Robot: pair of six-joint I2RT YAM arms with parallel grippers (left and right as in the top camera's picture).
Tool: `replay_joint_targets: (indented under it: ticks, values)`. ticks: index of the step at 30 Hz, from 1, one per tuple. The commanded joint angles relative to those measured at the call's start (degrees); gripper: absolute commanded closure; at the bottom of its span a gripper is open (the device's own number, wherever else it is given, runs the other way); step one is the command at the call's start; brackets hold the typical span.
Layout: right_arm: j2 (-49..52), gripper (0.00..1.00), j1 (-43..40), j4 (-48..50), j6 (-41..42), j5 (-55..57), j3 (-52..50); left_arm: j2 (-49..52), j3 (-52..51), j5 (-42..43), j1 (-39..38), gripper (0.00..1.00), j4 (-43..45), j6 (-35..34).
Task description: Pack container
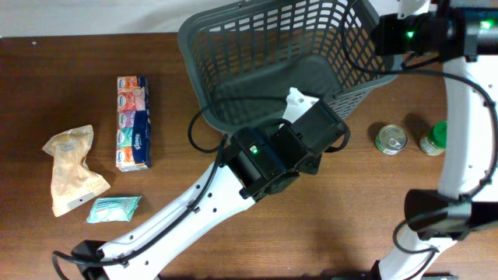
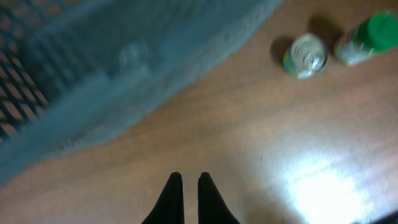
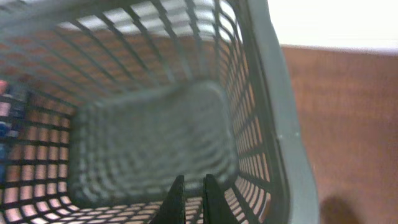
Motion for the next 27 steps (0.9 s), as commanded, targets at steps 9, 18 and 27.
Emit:
replay_joint_targets:
  ticks: [9,18,27]
  values:
    - [3.43,0.96,0.15,-2.12,0.90,5.64,-0.68,0.09,1.64,-8.17,-0.17,0.98,-0.15,1.95]
    - [3.43,0.96,0.15,-2.95,1.38,7.32,-0.68,0.74,1.60,-8.98,-0.17,0.98,-0.20,-0.20]
    - [3.43,0.96,0.15,-3.30,3.58,8.63,-0.68,2.01,1.60,-8.98,-0.17,0.98,-2.10,-3.54]
